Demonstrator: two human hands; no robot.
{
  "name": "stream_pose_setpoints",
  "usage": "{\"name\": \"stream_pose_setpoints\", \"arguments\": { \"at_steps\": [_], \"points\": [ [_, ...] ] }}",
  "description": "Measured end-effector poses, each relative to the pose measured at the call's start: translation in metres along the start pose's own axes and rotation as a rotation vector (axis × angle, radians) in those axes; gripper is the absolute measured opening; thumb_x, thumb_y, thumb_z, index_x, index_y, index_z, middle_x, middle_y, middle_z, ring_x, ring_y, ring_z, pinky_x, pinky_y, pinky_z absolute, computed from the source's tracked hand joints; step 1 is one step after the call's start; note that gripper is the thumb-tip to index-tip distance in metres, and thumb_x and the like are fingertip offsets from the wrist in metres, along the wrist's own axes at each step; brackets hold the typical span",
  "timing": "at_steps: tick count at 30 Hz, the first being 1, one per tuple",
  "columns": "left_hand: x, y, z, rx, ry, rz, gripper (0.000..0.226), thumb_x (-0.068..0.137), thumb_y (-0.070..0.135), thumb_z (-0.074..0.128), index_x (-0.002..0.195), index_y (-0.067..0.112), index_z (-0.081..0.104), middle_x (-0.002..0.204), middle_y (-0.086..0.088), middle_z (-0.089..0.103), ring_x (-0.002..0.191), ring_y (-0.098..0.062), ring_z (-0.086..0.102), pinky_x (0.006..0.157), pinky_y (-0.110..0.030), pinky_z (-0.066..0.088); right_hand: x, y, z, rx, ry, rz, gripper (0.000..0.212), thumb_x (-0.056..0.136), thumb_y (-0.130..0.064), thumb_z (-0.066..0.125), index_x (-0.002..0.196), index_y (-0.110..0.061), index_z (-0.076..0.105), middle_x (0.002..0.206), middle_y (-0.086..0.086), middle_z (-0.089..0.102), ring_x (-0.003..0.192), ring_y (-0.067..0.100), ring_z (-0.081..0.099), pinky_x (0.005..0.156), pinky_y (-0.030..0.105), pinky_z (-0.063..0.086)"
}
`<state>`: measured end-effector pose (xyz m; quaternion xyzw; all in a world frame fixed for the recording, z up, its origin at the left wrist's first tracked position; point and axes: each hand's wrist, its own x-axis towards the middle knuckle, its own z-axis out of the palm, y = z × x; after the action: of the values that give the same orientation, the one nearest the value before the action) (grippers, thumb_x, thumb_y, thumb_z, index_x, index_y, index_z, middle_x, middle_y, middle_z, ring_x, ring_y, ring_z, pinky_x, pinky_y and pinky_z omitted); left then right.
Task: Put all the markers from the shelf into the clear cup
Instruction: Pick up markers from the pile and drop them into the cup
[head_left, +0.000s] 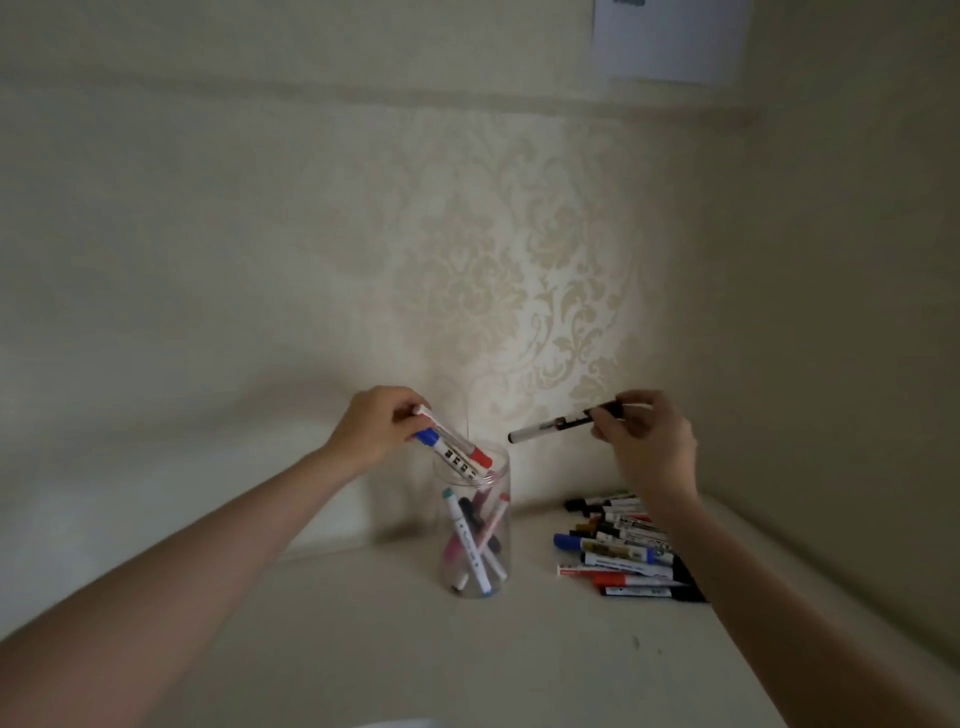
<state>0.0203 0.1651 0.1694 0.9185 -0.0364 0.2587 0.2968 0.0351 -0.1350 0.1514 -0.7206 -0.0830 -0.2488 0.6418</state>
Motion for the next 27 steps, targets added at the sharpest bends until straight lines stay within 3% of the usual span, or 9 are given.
{"name": "stream_pose_setpoints", "arguments": {
  "at_steps": [4, 8, 11, 13, 16, 19, 22, 24, 27],
  "points": [
    [0.002, 0.004, 0.019, 0.079, -0.12, 0.046, 0.009, 0.087, 0.006, 0.073, 0.095, 0.003, 0.076, 0.08, -0.009, 0.069, 0.073, -0.019, 0.061, 0.073, -0.028, 0.047, -0.014, 0.002, 0.04, -0.052, -0.085, -0.047, 0.019, 0.082, -0.021, 0.072, 0.096, -0.022, 0.059, 0.077, -0.01, 0.07, 0.066, -0.008, 0.065, 0.057, 0.002, 0.047],
    [0.008, 0.006, 0.029, 0.177, -0.329, 0.051, 0.018, 0.093, 0.018, 0.069, 0.106, 0.007, 0.077, 0.101, -0.009, 0.076, 0.089, -0.021, 0.067, 0.077, -0.026, 0.045, -0.019, 0.015, 0.056, -0.094, -0.116, -0.08, 0.018, 0.082, -0.021, 0.072, 0.096, -0.021, 0.06, 0.076, -0.009, 0.07, 0.068, -0.001, 0.067, 0.065, 0.009, 0.05],
    [0.007, 0.003, 0.04, 0.118, -0.402, 0.009, 0.023, 0.098, 0.026, 0.063, 0.11, 0.011, 0.077, 0.107, -0.006, 0.076, 0.096, -0.02, 0.067, 0.077, -0.024, 0.044, -0.015, 0.024, 0.063, -0.132, -0.14, -0.111, 0.02, 0.082, -0.019, 0.072, 0.099, -0.015, 0.064, 0.081, -0.002, 0.073, 0.07, 0.0, 0.066, 0.063, 0.004, 0.049],
    [0.004, 0.002, 0.044, 0.032, -0.315, -0.015, 0.026, 0.098, 0.027, 0.062, 0.116, 0.012, 0.074, 0.112, -0.004, 0.075, 0.097, -0.017, 0.065, 0.08, -0.022, 0.044, -0.013, 0.026, 0.074, -0.219, -0.199, -0.142, 0.022, 0.084, -0.02, 0.07, 0.105, -0.012, 0.068, 0.089, 0.0, 0.074, 0.071, -0.002, 0.063, 0.067, 0.002, 0.048],
    [0.002, 0.001, 0.046, -0.053, -0.11, -0.008, 0.022, 0.098, 0.023, 0.061, 0.112, 0.013, 0.074, 0.111, -0.002, 0.075, 0.095, -0.016, 0.066, 0.081, -0.02, 0.046, -0.011, 0.03, 0.084, -0.447, -0.338, -0.217, 0.033, 0.092, -0.029, 0.057, 0.125, -0.023, 0.061, 0.114, 0.002, 0.067, 0.09, 0.011, 0.062, 0.086, 0.026, 0.053],
    [0.001, 0.004, 0.048, -0.058, -0.079, 0.006, 0.017, 0.098, 0.019, 0.062, 0.107, 0.013, 0.075, 0.105, -0.001, 0.076, 0.091, -0.017, 0.066, 0.083, -0.025, 0.049, -0.009, 0.037, 0.072, -0.723, -0.522, -0.287, 0.044, 0.097, -0.024, 0.045, 0.138, -0.039, 0.042, 0.138, 0.007, 0.044, 0.119, 0.026, 0.044, 0.101, 0.041, 0.04],
    [0.0, 0.015, 0.057, -0.06, -0.06, -0.008, 0.016, 0.097, 0.015, 0.062, 0.108, 0.012, 0.074, 0.106, 0.0, 0.074, 0.095, -0.018, 0.067, 0.084, -0.025, 0.052, -0.02, 0.037, 0.066, -0.982, -0.752, -0.23, 0.068, 0.091, -0.011, 0.042, 0.141, -0.052, 0.019, 0.149, 0.007, 0.017, 0.131, 0.031, 0.022, 0.105, 0.049, 0.027],
    [-0.003, 0.024, 0.064, -0.095, -0.019, -0.038, 0.016, 0.098, 0.014, 0.061, 0.109, 0.015, 0.072, 0.105, 0.004, 0.07, 0.096, -0.014, 0.065, 0.083, -0.022, 0.053, -0.027, 0.036, 0.069, -0.901, -0.684, -0.221, 0.077, 0.088, -0.009, 0.045, 0.143, -0.05, 0.011, 0.15, 0.006, 0.012, 0.131, 0.03, 0.022, 0.105, 0.051, 0.027],
    [-0.008, 0.037, 0.069, -0.125, -0.022, -0.002, 0.014, 0.096, 0.012, 0.062, 0.103, 0.019, 0.072, 0.102, 0.005, 0.072, 0.094, -0.013, 0.068, 0.087, -0.023, 0.054, -0.021, 0.045, 0.045, -0.663, -0.436, -0.191, 0.068, 0.087, -0.008, 0.047, 0.143, -0.038, 0.022, 0.147, 0.006, 0.024, 0.127, 0.028, 0.034, 0.105, 0.049, 0.036]
  ]
}}
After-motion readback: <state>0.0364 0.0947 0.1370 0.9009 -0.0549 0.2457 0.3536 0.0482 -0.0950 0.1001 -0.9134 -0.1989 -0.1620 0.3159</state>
